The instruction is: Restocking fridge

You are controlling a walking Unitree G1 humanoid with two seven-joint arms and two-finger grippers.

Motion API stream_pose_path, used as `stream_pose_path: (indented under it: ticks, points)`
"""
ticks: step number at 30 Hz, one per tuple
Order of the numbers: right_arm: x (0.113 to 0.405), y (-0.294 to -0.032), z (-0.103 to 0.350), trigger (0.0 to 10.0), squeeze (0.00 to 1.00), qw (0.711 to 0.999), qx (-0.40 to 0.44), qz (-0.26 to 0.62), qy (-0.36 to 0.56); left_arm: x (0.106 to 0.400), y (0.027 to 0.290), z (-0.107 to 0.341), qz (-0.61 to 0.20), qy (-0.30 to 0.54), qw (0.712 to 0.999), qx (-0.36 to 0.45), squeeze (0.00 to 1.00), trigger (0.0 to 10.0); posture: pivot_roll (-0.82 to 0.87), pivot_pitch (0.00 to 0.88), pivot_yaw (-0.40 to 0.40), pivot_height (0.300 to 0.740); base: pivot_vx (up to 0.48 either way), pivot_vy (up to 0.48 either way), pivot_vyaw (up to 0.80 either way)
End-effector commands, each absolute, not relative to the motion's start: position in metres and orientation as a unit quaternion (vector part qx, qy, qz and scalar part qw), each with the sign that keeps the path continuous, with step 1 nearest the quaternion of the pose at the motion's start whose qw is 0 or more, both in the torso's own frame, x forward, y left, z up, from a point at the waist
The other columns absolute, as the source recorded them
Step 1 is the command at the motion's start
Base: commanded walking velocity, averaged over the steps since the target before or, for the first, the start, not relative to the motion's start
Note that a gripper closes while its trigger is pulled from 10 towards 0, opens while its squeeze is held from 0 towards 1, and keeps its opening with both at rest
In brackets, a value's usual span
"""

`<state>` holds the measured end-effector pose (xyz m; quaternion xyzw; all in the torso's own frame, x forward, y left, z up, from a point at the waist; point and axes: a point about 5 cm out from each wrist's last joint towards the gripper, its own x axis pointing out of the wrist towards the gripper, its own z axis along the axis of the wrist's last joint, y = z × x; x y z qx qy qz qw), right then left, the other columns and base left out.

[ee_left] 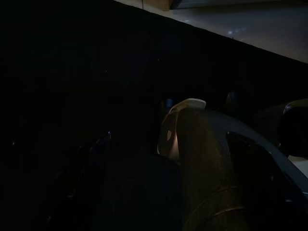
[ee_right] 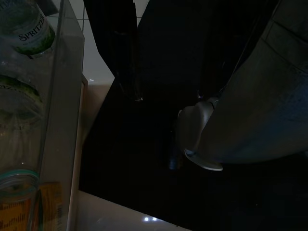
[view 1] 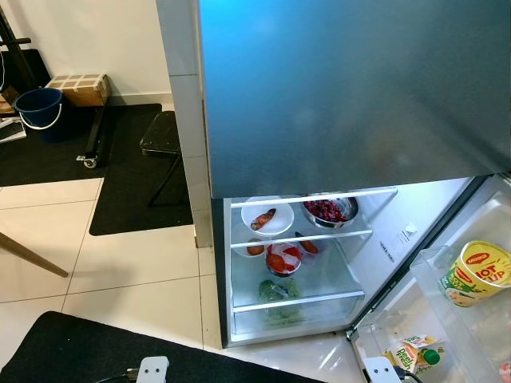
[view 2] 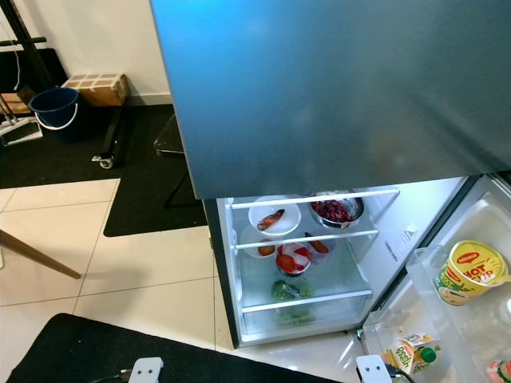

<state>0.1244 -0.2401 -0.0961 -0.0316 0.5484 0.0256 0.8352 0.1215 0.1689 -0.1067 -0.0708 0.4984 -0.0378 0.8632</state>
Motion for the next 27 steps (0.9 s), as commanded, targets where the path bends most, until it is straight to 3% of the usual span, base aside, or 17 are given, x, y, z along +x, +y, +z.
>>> stream_pose_path:
  ticks: [1,27]
  points:
    - [0.1220,-0.2428,-0.0962,10.0,0.00,0.833,-0.034,0.023,0.552,0.1116,0.1624,-0.1104,-0.044,0.516,0.852,-0.078,0.00,10.0,-0.01,0.000,-0.027,0.740,-0.247,0.000,0.00]
    - [0.1198,-0.2428,-0.0969,10.0,0.00,0.831,-0.032,0.022,0.555,0.1088,0.1626,-0.1112,-0.044,0.520,0.849,-0.079,0.00,10.0,-0.02,0.000,-0.025,0.740,-0.258,0.000,0.00]
